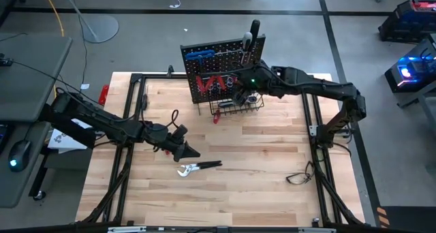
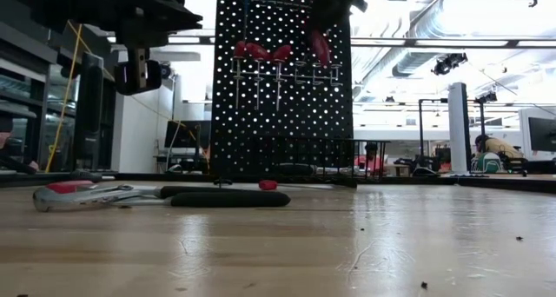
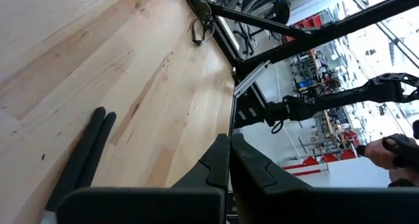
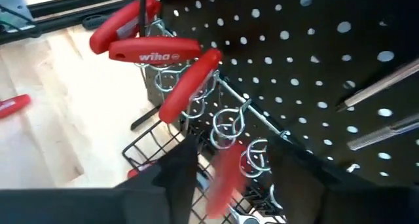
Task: Hang tools onto peg board
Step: Hang the red allen wrench on the peg board
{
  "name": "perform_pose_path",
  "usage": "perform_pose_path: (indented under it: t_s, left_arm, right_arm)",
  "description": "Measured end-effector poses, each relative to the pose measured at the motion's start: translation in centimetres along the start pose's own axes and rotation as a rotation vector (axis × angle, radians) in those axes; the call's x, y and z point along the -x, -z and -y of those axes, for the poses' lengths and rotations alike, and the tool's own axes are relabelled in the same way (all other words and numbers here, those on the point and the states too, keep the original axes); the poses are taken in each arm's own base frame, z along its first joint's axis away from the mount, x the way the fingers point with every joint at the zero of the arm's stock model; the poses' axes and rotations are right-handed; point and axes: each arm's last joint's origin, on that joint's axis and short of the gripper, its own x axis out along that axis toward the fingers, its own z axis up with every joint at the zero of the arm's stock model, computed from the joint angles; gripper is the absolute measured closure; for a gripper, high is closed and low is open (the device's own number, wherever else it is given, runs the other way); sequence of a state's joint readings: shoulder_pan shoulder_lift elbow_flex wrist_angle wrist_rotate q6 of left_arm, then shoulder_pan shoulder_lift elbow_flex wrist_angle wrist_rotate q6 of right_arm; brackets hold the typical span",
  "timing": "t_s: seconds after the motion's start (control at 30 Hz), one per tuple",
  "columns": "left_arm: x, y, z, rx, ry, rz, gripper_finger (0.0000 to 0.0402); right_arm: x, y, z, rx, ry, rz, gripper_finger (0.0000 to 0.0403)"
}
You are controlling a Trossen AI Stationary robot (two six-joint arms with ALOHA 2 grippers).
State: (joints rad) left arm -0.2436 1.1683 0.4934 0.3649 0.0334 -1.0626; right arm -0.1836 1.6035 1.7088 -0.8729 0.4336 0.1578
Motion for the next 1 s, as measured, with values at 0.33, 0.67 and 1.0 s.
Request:
perform_pose_path:
  t_s: [0.33,0.67,1.0]
  left_arm:
    - [0.0,0.0,0.0,0.0,-0.003,0.002,0.0401]
    - [0.0,-0.1,-0.1,-0.002,-0.011,0.015,0.0401]
    - [0.0,0.0,-0.1,-0.012,-0.011,0.015,0.0401]
  right_arm:
    - [1.6,-1.3,0.7,-0.014,0.048,0.05,0.0187]
    - [4.4,-1.3,1.4,-0.062,-0.128,-0.096,0.0189]
    - [3.9,3.0,0.5,-0.289,-0.243,-0.065,0.0194]
